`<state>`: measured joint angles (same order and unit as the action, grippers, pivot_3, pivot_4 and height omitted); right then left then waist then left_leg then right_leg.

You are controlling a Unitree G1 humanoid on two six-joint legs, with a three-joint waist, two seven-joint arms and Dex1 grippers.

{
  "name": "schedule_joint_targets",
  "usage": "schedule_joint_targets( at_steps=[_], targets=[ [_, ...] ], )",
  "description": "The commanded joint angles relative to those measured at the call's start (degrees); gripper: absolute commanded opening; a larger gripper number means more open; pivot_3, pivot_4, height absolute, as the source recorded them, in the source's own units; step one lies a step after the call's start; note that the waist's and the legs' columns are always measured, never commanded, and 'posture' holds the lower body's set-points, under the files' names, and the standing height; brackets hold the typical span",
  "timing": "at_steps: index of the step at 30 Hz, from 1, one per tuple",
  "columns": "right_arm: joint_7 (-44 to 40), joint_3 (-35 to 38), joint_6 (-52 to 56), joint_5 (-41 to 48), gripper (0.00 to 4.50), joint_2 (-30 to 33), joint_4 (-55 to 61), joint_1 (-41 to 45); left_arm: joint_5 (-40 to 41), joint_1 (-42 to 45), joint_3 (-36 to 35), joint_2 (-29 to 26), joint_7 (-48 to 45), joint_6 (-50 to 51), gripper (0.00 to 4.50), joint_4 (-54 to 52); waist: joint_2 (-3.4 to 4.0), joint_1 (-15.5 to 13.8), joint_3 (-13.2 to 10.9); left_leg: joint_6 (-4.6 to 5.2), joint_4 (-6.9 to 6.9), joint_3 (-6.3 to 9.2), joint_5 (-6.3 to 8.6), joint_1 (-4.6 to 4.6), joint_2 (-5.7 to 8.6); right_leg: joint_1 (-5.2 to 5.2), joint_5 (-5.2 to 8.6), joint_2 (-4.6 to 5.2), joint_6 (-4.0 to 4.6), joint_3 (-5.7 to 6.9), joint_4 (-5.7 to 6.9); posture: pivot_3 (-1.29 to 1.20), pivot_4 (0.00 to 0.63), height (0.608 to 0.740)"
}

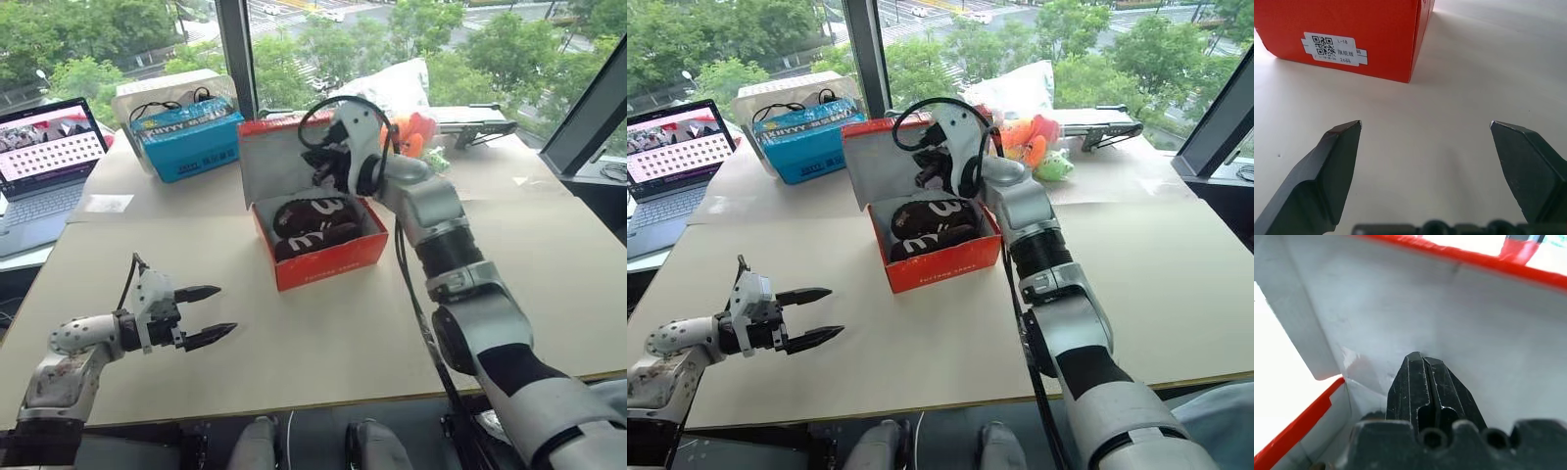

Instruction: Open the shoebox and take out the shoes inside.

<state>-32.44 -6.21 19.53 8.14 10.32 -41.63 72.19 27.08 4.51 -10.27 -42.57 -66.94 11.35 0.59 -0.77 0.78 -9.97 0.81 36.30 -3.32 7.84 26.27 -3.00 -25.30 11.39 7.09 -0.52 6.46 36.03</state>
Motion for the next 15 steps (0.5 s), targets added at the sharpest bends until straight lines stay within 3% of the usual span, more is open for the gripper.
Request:
schedule_joint_targets(
  at_steps=[1,8,15],
  targets=[
    [4.0,0.2,-8.4,-3.7,0.04,-2.6,-12.2,5.5,0.8,0.4,-0.9,-0.4,0.1,0.3,4.5,-2.0,0.0,0.1,0.0,0.0,-0.01,-0.04,0.0,-0.02,0.0,-0.04,-0.01,0.0,-0.01,-0.06,0.02,0.0,0.15,0.74],
    [6.0,2.2,-15.4,-5.9,0.04,-4.8,-24.8,11.1,1.2,0.2,-0.8,-0.3,0.5,1.5,4.5,-3.6,0.03,0.2,0.0,-0.03,-0.03,-0.05,-0.01,-0.02,-0.02,-0.09,-0.02,-0.04,0.01,-0.13,0.06,0.0,0.15,0.74],
    [5.4,3.2,-15.6,-6.4,0.04,-3.4,-22.3,9.6,1.1,0.1,-0.7,-0.2,0.9,2.4,4.5,-4.1,0.03,0.2,0.0,-0.02,-0.05,-0.1,-0.02,-0.02,-0.01,-0.1,-0.02,-0.05,0.01,-0.2,0.04,0.0,0.15,0.74]
  ],
)
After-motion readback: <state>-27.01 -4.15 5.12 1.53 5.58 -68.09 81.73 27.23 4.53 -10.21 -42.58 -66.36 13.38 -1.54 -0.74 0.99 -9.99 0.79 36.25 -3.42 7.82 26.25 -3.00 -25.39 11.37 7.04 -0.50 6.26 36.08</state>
